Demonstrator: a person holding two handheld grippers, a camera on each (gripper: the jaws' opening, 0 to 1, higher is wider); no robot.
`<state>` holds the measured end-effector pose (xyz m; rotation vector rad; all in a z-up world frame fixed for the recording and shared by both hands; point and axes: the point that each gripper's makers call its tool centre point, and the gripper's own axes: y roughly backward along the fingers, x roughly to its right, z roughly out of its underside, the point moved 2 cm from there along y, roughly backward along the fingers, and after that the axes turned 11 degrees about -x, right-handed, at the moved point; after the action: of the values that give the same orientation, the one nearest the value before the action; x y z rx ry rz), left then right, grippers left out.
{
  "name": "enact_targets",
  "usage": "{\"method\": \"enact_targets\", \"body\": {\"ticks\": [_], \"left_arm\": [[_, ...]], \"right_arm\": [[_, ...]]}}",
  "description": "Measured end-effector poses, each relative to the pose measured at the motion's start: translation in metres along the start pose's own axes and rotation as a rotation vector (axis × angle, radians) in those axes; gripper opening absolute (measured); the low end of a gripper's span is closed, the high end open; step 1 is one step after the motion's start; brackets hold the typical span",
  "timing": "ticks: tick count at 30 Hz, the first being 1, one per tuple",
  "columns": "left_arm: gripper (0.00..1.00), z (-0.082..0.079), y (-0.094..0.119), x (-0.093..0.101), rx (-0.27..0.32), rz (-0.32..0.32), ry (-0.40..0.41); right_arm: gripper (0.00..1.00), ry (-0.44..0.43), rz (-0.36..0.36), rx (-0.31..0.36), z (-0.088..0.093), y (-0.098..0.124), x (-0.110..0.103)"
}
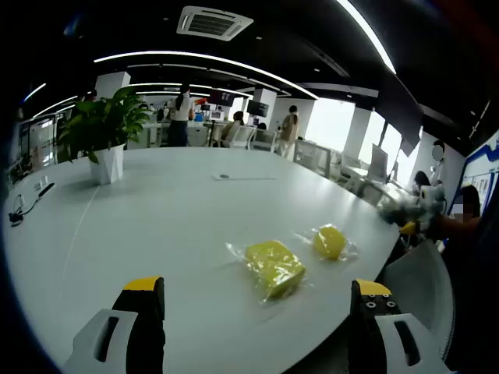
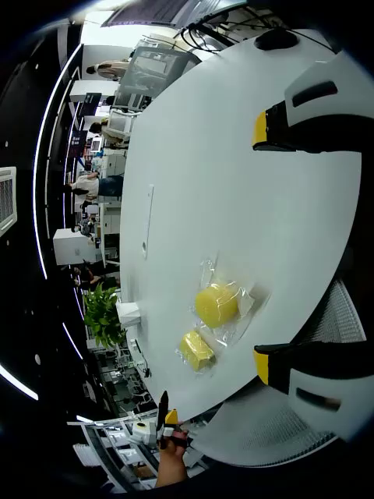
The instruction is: Compare the silicone blocks by pressing each to a similar depth, holding the contact briefly, and releasing to observe deformation and rebound differences across the visible hardness samples.
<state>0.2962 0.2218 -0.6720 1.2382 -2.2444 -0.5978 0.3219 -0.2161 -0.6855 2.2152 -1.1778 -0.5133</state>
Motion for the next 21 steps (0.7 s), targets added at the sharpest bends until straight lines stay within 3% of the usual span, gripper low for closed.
{"method": "enact_targets", "body": {"ticks": [21], "left_arm": [[1.00, -0.0045, -0.0069, 0.0005, -0.006, 0.016, 0.052]], "right_arm": [[0.97, -0.007, -0.024, -0.009, 0.0063, 0.0057, -0.0058]]}}
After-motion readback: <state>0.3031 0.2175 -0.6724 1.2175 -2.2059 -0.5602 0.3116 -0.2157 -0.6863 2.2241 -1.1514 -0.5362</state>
